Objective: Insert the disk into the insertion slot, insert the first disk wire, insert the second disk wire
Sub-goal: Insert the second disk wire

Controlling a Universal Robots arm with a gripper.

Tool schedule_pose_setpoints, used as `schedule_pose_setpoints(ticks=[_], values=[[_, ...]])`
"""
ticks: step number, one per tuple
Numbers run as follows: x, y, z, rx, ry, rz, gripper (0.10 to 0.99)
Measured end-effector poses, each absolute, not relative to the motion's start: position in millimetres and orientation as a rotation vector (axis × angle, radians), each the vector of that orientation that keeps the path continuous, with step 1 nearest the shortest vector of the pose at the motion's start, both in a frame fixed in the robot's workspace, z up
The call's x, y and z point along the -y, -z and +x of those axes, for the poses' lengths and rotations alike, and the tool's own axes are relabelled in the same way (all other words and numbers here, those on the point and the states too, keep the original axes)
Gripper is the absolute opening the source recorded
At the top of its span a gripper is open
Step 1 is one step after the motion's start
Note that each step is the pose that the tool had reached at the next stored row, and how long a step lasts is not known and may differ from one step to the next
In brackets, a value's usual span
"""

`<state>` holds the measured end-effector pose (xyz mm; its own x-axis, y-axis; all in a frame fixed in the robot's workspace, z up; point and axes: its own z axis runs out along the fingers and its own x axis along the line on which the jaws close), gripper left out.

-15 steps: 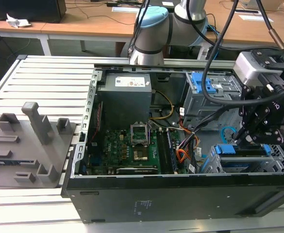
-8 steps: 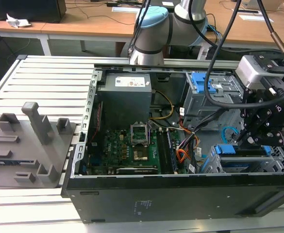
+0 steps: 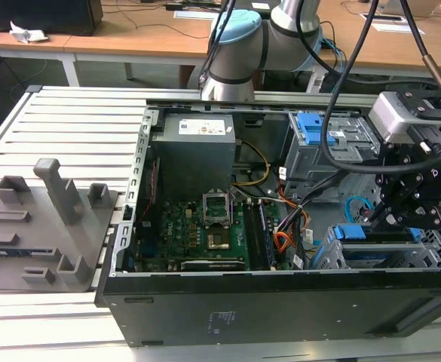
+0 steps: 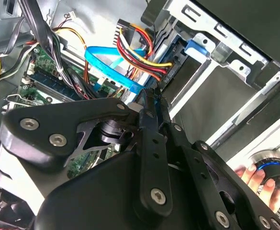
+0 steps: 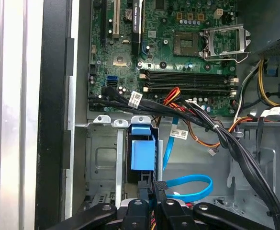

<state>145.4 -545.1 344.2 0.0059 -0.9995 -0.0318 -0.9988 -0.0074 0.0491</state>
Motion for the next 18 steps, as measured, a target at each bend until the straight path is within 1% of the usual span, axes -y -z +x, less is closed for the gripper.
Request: schedule_pose_setpoints(ticks=[16,17,18], values=[[544.7,-335.9,148.5,2.206,0.092,2.221,0.165],[544.7,-335.5,148.5,2.206,0.092,2.221,0.176],[544.7,-335.8,148.5,2.205,0.092,2.220,0.239]])
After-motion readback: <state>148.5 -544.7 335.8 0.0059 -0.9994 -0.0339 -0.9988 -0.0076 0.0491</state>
